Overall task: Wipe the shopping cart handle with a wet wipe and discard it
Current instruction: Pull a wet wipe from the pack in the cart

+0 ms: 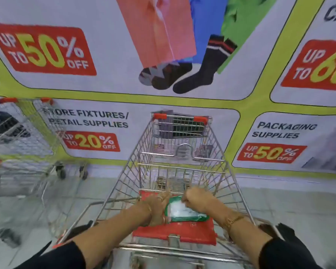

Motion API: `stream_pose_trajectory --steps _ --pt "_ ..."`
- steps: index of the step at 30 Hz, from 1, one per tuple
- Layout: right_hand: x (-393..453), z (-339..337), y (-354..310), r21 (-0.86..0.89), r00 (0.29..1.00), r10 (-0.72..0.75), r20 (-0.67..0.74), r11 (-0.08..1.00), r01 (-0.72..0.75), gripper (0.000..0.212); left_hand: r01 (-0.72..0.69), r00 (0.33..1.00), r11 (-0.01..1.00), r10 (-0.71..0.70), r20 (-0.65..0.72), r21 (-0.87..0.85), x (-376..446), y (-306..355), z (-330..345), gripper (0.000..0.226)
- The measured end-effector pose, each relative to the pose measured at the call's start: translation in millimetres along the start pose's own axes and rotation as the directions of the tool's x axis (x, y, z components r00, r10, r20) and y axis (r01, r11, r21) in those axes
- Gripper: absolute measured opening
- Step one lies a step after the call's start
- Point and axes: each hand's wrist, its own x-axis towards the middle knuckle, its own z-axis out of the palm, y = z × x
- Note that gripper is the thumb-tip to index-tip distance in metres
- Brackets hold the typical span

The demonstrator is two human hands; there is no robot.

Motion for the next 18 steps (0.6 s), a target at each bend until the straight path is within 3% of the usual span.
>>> stream_pose_trajectory --steps 3,7,18 --pt "13 7 6 -0.023 0.997 -0.036 0.066 0.999 0.037 0.023 -0.028 0.999 0.999 0.028 0.043 -0.017 24 -6 7 0.077" --pt "23 24 10 -0.099 0.988 -0.067 0.139 0.992 0.081 0.019 -0.042 0.996 0.999 0.043 0.084 -0.012 50 -10 19 0.073" --pt "21 27 11 -0.207 0.976 -0.147 0.162 0.962 0.179 0.019 -0.091 0.99 0.996 0.09 0.105 0.005 67 -14 44 0.07"
